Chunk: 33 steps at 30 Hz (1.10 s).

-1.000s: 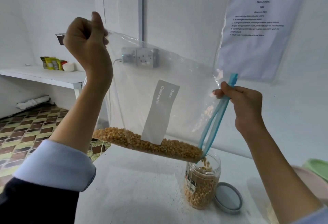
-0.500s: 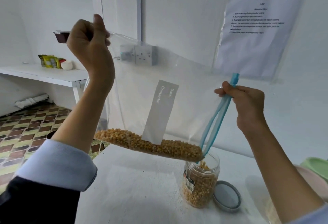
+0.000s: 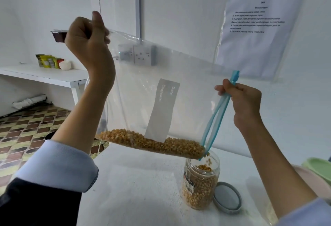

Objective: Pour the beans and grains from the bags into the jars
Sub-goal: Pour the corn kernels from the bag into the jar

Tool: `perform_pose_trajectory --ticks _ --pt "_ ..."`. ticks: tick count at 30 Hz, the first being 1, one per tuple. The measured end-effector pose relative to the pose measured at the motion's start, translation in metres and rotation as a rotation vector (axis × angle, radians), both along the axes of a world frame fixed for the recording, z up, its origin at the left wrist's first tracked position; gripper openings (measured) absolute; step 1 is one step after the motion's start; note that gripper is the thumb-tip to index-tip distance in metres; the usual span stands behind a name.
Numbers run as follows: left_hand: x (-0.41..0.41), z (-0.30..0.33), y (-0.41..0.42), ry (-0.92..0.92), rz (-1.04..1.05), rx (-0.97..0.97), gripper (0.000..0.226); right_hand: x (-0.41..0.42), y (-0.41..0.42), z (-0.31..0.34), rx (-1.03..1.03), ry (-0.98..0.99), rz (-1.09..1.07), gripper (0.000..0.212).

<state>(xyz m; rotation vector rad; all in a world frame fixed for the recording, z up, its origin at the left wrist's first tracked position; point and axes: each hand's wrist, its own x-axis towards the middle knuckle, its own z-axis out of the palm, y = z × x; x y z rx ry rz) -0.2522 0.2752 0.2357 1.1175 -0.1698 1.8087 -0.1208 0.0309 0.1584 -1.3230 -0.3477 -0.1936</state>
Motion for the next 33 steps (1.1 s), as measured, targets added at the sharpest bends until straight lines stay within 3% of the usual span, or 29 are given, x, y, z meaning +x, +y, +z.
perform_pose_trajectory --ticks 8,33 --pt "-0.003 0.004 0.0 -0.023 0.071 0.063 0.039 -0.002 0.001 0.0 -0.087 -0.005 0.063 0.016" --pt "-0.005 0.006 -0.005 -0.049 0.224 0.145 0.04 -0.025 -0.017 0.003 -0.101 0.006 0.104 0.013"
